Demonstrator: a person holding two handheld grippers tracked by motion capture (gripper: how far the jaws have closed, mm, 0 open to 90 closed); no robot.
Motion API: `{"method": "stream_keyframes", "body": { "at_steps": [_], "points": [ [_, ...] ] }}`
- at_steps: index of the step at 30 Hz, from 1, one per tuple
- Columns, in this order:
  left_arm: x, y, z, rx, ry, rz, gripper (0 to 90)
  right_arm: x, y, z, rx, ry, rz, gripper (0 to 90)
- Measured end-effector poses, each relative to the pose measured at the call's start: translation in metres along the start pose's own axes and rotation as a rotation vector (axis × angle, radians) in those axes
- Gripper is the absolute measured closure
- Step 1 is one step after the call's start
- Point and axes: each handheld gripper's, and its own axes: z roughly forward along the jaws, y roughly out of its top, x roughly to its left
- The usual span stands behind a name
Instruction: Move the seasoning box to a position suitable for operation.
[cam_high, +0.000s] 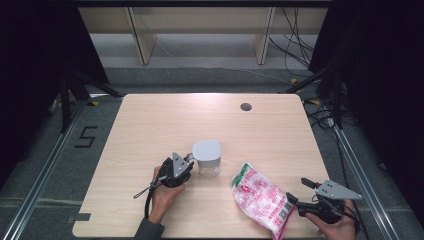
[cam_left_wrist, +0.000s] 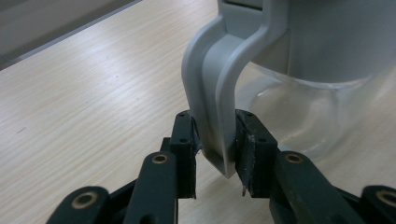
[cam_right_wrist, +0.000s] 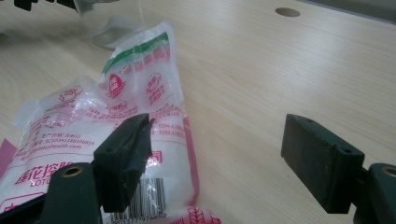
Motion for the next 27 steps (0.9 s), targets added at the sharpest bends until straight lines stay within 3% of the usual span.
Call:
{"method": "stream_keyframes", "body": {
  "at_steps": [2,5,9,10,12,13,14,17,22,25,27],
  "points": [
    [0.0011,-0.0012,0.0013,-0.008,0.006,-0.012,70.7,0.0002,-0.0001,-0.0003,0.003,-0.002,0.005,25.1],
    [0.0029,-0.0025,0.0024,-0.019,-0.022,-0.032,71.2,-0.0001,-0.0001,0.0005,-0.004,0.005,0.0,25.1],
    [0.0052,-0.0046,-0.0012,-0.018,-0.057,-0.027,71.1,-0.0008,0.0001,0.0011,-0.011,0.008,-0.009,25.1],
    [0.0046,-0.0058,-0.0016,-0.029,-0.077,-0.051,71.1,-0.0009,0.0001,0.0011,-0.012,0.005,-0.011,25.1],
    [0.0034,-0.0059,-0.0034,-0.024,-0.087,-0.024,71.3,-0.0006,0.0,0.0009,-0.008,0.006,-0.006,25.1],
    [0.001,-0.0053,-0.0034,-0.028,-0.097,-0.03,71.2,-0.0003,0.0,0.0008,-0.006,0.006,-0.003,25.1],
    [-0.0007,-0.0043,-0.0036,-0.028,-0.096,-0.003,71.1,-0.0008,0.0001,0.0011,-0.011,0.007,-0.011,25.1],
    [-0.0006,-0.0046,-0.0045,-0.027,-0.123,-0.005,71.0,0.0001,-0.0001,-0.0002,-0.001,-0.002,0.002,25.1],
    [-0.0027,-0.0063,-0.0056,-0.037,-0.122,-0.009,70.7,-0.0006,-0.0003,0.0001,-0.001,0.005,0.007,25.1],
    [-0.0023,-0.0063,-0.0046,-0.04,-0.115,-0.001,70.7,-0.0014,-0.0001,0.0,-0.008,-0.011,-0.014,25.1],
    [-0.0036,-0.0056,-0.004,-0.039,-0.12,0.007,70.6,0.0001,-0.0001,-0.0004,0.006,-0.004,0.008,25.1]
  ]
}}
